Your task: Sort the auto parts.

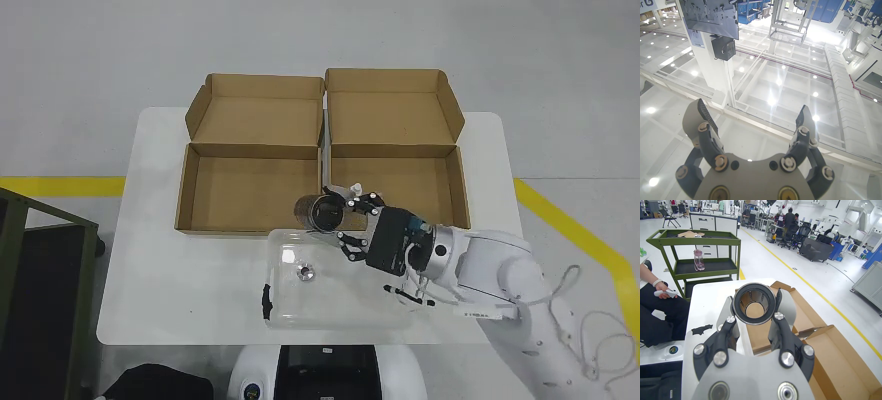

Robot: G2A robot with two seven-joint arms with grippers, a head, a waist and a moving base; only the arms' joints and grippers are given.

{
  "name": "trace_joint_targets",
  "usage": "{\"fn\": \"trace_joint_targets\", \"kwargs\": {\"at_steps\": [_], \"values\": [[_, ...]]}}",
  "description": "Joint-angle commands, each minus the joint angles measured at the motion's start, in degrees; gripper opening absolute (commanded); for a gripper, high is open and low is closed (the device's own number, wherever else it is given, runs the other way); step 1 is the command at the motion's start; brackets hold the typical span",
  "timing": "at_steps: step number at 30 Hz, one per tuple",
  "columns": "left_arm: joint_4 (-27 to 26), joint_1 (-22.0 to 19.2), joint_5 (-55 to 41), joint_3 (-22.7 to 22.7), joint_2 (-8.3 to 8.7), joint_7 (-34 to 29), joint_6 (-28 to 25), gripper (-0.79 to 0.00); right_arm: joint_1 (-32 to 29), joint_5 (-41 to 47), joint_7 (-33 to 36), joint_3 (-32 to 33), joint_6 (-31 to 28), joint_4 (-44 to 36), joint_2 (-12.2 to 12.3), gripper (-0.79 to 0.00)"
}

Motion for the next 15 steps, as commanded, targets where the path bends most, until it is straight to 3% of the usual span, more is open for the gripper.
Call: {"fn": "trace_joint_targets", "kwargs": {"at_steps": [1, 15], "values": [[0.0, 0.0, 0.0, 0.0, 0.00, 0.0, 0.0, 0.000, -0.2, 0.2, -0.5, 0.8, 0.3, -0.4, 0.0, -0.785], [0.0, 0.0, 0.0, 0.0, 0.00, 0.0, 0.0, 0.000, -0.3, 1.0, -5.4, 2.2, 0.1, 0.4, -0.1, -0.785]]}}
